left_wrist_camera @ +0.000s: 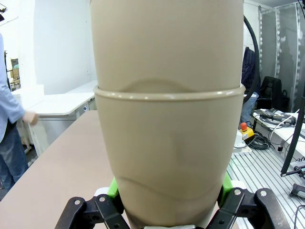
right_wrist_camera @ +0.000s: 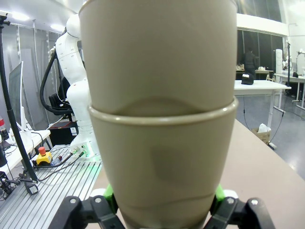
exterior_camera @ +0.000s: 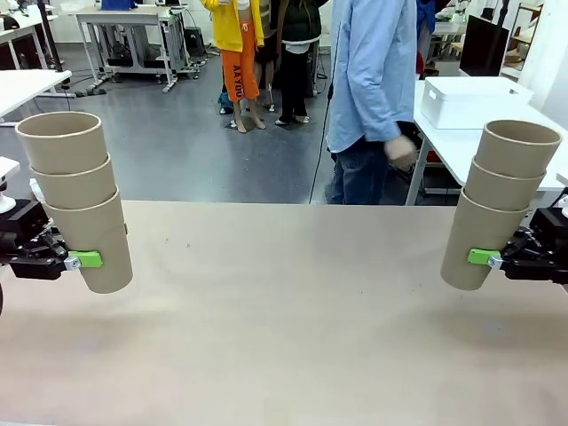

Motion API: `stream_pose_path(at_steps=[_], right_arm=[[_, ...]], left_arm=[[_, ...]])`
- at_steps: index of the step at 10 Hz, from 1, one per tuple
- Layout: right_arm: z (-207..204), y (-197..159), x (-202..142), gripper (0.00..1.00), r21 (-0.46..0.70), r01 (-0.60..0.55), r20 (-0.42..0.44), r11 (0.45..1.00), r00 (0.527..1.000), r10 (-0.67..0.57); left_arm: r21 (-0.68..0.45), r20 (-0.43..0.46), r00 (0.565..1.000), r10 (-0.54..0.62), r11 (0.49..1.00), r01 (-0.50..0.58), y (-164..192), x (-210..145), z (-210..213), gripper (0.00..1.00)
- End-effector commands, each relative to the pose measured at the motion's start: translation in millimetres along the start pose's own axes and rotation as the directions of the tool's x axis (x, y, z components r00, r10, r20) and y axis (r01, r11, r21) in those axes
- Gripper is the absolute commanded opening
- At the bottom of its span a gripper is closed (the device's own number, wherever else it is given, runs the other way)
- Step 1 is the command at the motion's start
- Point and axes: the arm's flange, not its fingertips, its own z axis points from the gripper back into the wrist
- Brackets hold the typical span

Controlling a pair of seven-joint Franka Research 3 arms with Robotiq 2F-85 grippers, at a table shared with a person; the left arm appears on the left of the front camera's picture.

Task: Stack the cups and store them in the basket.
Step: Place the stack of Reusable plastic cups into the Pantry Basket.

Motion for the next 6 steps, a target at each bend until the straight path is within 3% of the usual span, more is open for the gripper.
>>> stream_pose_path(at_steps=[1,6], right_arm=[[0.1,0.0,3.1,0.84,0.000,-0.007,0.000,1.000,1.000,0.007],[0.1,0.0,3.1,0.84,0.000,-0.007,0.000,1.000,1.000,0.007]], left_arm=[[-0.004,0.011,1.000,-0.005,1.000,0.005,-0.4,2.5,-0.8,0.85],[-0.004,0.011,1.000,-0.005,1.000,0.005,-0.4,2.5,-0.8,0.85]])
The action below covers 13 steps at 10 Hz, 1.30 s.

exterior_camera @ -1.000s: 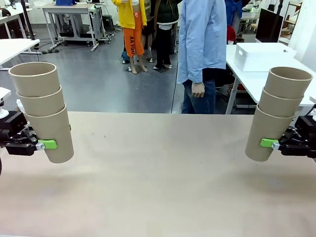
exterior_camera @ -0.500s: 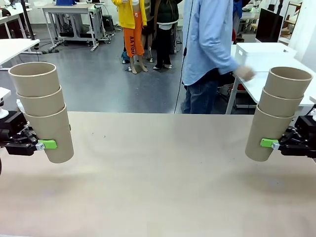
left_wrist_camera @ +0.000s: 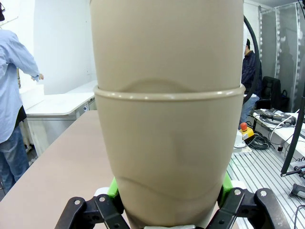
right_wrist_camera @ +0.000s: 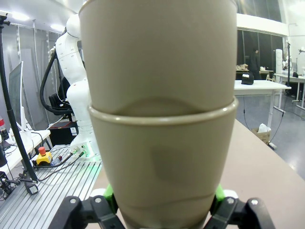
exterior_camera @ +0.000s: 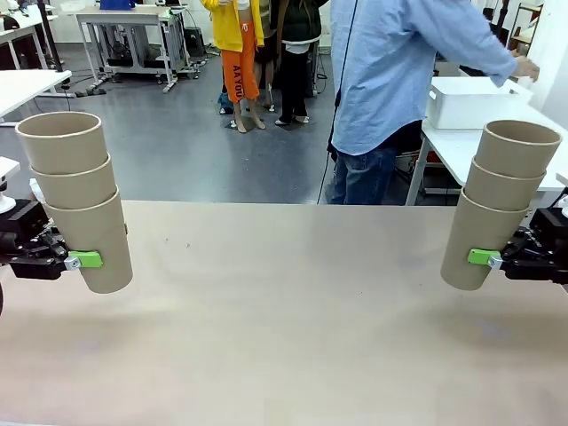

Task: Stack the cups and store them in the basket.
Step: Place the stack of Reusable plastic cups into the Pantry Basket.

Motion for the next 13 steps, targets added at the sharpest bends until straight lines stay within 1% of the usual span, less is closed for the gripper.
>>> stream_pose_path(at_steps=[1,13], right_arm=[[0.1,0.0,3.1,0.84,0.000,-0.007,0.000,1.000,1.000,0.007],[0.1,0.0,3.1,0.84,0.000,-0.007,0.000,1.000,1.000,0.007]], left_arm=[[-0.004,0.011,1.000,-0.005,1.000,0.005,-0.4,2.5,-0.8,0.85],[-0.004,0.011,1.000,-0.005,1.000,0.005,-0.4,2.5,-0.8,0.85]])
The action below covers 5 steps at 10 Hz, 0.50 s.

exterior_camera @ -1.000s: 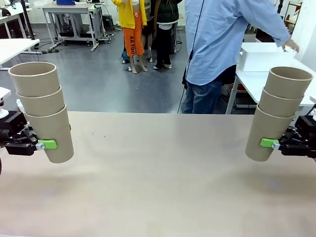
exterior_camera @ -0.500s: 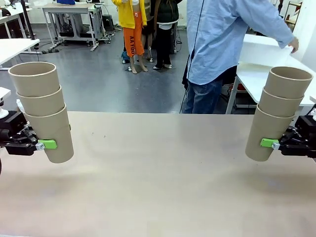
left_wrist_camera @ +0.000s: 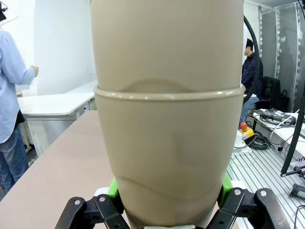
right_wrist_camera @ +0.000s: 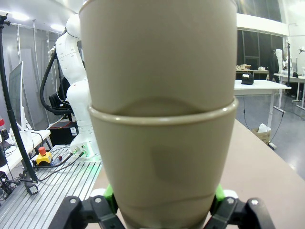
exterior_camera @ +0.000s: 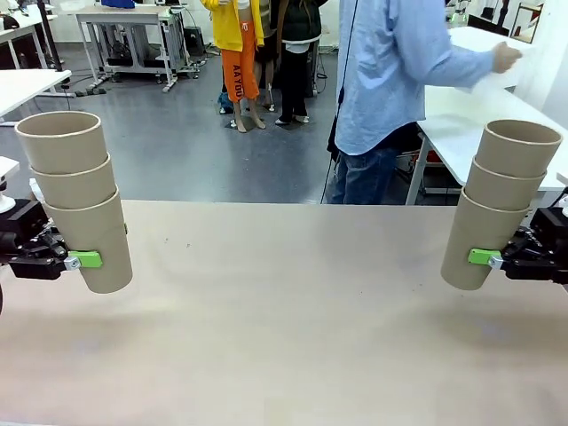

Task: Stack the cups and store them in the basket.
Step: Place the stack of Reusable plastic cups into the Pantry Basket.

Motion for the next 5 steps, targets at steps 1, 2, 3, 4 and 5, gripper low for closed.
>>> stream_pose_path(at_steps=[1,2,3,4,5], right_arm=[[0.1,0.0,3.1,0.84,0.000,-0.007,0.000,1.000,1.000,0.007],[0.1,0.0,3.1,0.84,0.000,-0.007,0.000,1.000,1.000,0.007],[0.1,0.0,3.1,0.84,0.000,-0.007,0.000,1.000,1.000,0.007],[0.1,0.0,3.1,0.84,0.000,-0.007,0.000,1.000,1.000,0.007],[0.1,0.0,3.1,0.84,0.000,-0.007,0.000,1.000,1.000,0.007]], left_arm=[[-0.004,0.011,1.000,-0.005,1.000,0.005,-0.4,2.5,-0.8,0.85],[-0.004,0.011,1.000,-0.005,1.000,0.005,-0.4,2.5,-0.8,0.85],[-0.004,0.011,1.000,-0.005,1.000,0.005,-0.4,2.5,-0.8,0.85],[-0.004,0.011,1.000,-0.005,1.000,0.005,-0.4,2.5,-0.8,0.85],[-0.004,0.011,1.000,-0.005,1.000,0.005,-0.4,2.5,-0.8,0.85]])
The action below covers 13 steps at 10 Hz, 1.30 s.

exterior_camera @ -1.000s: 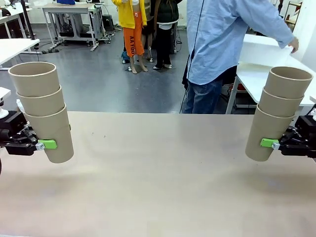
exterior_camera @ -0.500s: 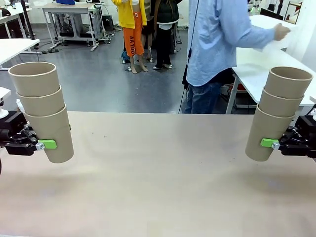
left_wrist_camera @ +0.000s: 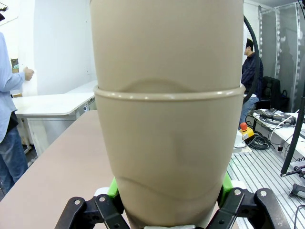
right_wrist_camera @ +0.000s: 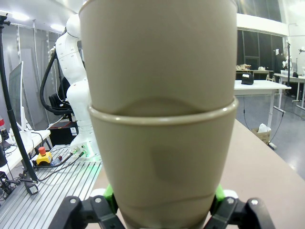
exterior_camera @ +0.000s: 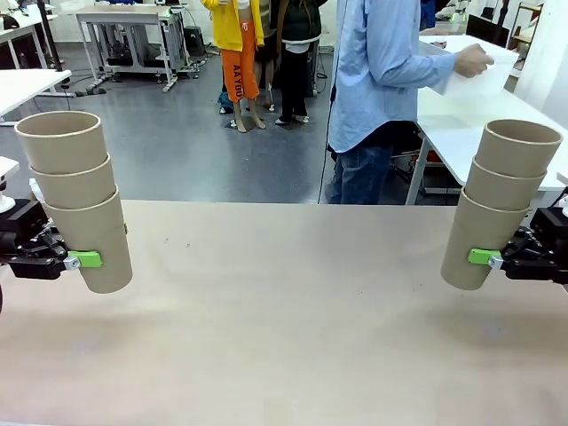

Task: Stack the cups and store them in the basket.
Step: Place the stack of Reusable plastic cups into the Pantry Basket.

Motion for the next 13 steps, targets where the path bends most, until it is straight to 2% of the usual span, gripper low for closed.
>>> stream_pose_path(at_steps=[1,13], right_arm=[[0.1,0.0,3.1,0.84,0.000,-0.007,0.000,1.000,1.000,0.007],[0.1,0.0,3.1,0.84,0.000,-0.007,0.000,1.000,1.000,0.007]], left_arm=[[-0.004,0.011,1.000,-0.005,1.000,0.005,-0.4,2.5,-0.8,0.85],[-0.004,0.011,1.000,-0.005,1.000,0.005,-0.4,2.5,-0.8,0.85]])
